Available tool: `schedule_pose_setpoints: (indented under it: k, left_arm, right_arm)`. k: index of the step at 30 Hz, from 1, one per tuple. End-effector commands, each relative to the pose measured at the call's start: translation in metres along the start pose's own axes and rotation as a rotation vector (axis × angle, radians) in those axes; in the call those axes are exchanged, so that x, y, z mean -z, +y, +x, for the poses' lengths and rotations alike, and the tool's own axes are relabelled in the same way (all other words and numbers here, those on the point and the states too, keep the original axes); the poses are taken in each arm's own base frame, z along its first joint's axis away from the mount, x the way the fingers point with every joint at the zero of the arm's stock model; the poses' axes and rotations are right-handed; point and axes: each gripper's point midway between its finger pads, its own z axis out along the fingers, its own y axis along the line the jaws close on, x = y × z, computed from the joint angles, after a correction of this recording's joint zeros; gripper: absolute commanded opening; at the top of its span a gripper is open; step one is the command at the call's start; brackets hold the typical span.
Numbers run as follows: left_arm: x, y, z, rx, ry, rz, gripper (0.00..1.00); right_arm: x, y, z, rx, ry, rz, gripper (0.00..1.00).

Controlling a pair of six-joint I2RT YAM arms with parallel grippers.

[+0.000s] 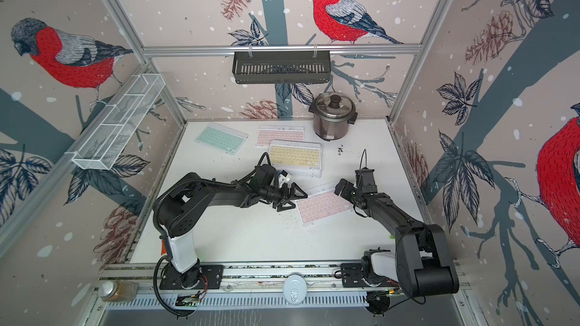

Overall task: Stack the numeric keypads
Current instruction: Move the numeric keypad to the center of the board.

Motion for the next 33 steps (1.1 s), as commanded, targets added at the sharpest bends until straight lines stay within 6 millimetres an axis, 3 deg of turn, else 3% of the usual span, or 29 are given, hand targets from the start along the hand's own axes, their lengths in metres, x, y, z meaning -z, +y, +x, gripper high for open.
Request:
schedule_pose_setpoints:
  k: [1, 7, 11, 13, 16, 21, 25, 33]
  left_arm:
    - [0.008, 0.026, -0.012, 0.067, -0.056, -0.086, 0.99]
    - [0.058, 0.058, -0.047, 0.096, -0.149, -0.162, 0.99]
    - [0.077, 0.069, -0.056, 0.101, -0.159, -0.198, 0.99]
    - [0.082, 0.069, -0.057, 0.092, -0.16, -0.215, 0.99]
    - [0.09, 0.067, -0.062, 0.06, -0.163, -0.264, 0.99]
    - [0.095, 0.064, -0.081, 0.015, -0.178, -0.341, 0.99]
    - [0.089, 0.068, -0.089, 0.022, -0.168, -0.354, 0.99]
    - [0.078, 0.065, -0.085, 0.022, -0.152, -0.346, 0.99]
  right_arm:
    - [-0.003, 0.012, 0.03, -0.046, 0.095, -0.039, 1.0]
    - [-0.01, 0.053, 0.059, -0.009, 0.144, -0.115, 1.0]
    - [-0.014, 0.075, 0.065, 0.03, 0.16, -0.136, 1.0]
    - [-0.012, 0.079, 0.059, 0.059, 0.154, -0.134, 1.0]
    - [-0.005, 0.065, 0.034, 0.083, 0.094, -0.09, 1.0]
    - [-0.004, 0.047, 0.002, 0.033, 0.062, -0.222, 1.0]
    - [-0.005, 0.056, -0.015, 0.047, 0.029, -0.331, 1.0]
    - [-0.005, 0.066, -0.026, -0.04, 0.039, -0.561, 1.0]
